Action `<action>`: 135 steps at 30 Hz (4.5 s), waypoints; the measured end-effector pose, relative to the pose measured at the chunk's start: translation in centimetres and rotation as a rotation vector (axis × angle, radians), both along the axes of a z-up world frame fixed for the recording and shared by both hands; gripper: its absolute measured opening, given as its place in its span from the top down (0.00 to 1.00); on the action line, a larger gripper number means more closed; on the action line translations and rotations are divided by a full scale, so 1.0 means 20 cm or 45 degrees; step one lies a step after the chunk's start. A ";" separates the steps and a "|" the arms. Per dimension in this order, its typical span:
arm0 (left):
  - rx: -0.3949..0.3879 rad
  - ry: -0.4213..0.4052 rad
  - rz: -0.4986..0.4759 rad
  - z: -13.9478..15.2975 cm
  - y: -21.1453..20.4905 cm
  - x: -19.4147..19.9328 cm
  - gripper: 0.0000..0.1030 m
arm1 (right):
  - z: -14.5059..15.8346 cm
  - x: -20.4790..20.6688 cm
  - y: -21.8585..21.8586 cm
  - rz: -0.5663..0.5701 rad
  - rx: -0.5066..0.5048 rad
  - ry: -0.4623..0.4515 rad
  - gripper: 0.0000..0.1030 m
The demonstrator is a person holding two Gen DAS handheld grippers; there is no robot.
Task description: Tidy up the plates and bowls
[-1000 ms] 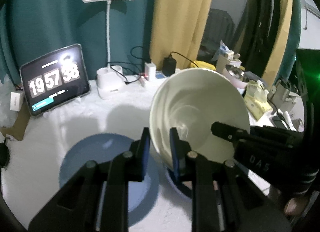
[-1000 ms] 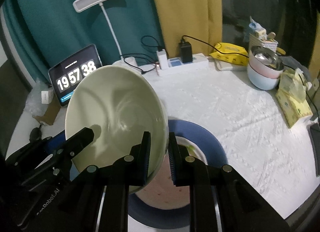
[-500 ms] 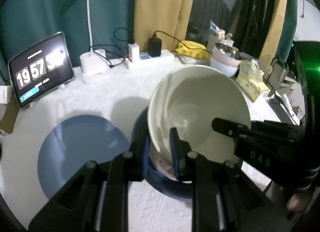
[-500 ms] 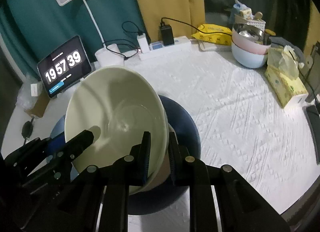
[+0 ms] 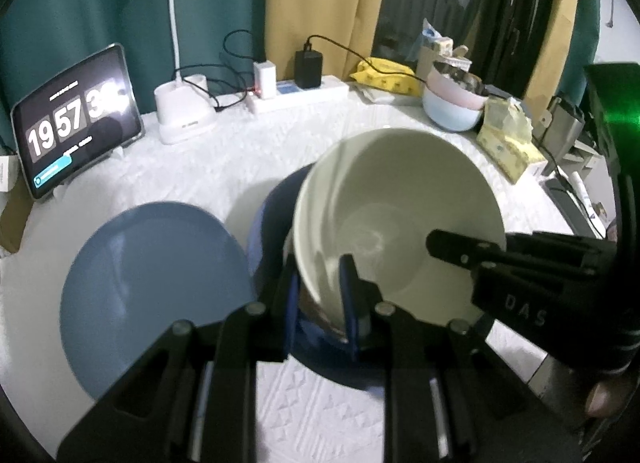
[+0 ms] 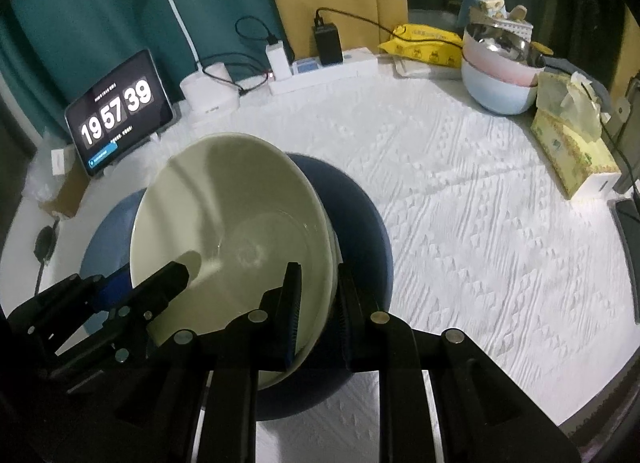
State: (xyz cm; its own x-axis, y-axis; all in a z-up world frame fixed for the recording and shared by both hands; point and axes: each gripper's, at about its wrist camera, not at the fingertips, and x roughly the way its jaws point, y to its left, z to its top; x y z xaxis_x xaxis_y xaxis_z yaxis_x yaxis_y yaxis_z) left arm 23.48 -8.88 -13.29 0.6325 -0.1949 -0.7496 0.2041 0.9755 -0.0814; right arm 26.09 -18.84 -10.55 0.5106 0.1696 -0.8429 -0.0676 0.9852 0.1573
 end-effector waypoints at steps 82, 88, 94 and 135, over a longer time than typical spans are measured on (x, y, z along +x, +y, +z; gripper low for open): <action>-0.046 -0.038 0.023 -0.07 0.23 0.07 0.73 | -0.09 0.02 -0.26 0.012 0.147 -0.137 0.64; -0.004 -0.054 -0.013 -0.06 0.17 0.07 0.89 | -0.08 0.00 -0.21 0.034 0.138 -0.160 0.84; -0.043 -0.056 0.005 -0.06 0.19 0.07 0.90 | -0.08 0.00 -0.19 0.024 0.128 -0.175 0.88; -0.098 -0.264 0.107 0.19 0.42 -0.06 0.91 | 0.23 -0.02 0.06 0.057 0.156 -0.319 0.90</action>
State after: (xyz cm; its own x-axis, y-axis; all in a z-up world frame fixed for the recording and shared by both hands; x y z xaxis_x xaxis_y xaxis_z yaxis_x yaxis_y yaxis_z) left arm 22.30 -0.50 -9.39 0.7881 -0.1865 -0.5867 0.1424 0.9824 -0.1211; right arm 25.71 -17.65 -5.88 0.6901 0.2897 -0.6632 -0.1624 0.9550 0.2482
